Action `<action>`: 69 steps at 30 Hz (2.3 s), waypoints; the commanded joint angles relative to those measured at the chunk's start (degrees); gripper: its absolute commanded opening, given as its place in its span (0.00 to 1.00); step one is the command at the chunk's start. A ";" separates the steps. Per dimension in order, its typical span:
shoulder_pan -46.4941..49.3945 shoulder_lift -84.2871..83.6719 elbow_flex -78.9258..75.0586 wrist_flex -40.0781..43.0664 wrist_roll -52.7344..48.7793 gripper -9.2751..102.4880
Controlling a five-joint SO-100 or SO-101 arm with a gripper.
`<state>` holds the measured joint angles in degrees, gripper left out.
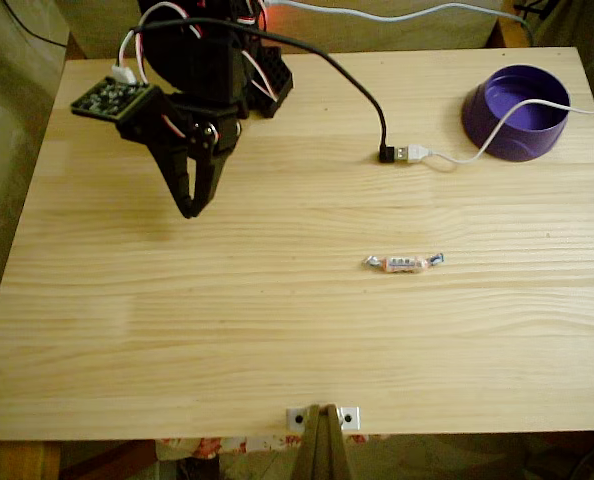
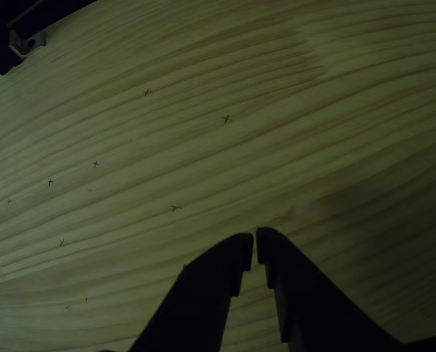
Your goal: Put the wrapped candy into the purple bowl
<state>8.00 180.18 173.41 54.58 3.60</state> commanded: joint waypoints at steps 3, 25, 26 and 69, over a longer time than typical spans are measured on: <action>0.53 0.62 -1.23 -1.05 0.35 0.08; 0.53 0.62 -1.23 -1.05 0.35 0.08; 0.53 0.62 -1.23 -1.05 0.35 0.08; -1.67 0.62 -1.23 -1.14 -1.76 0.08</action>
<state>6.77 180.18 173.41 54.58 1.76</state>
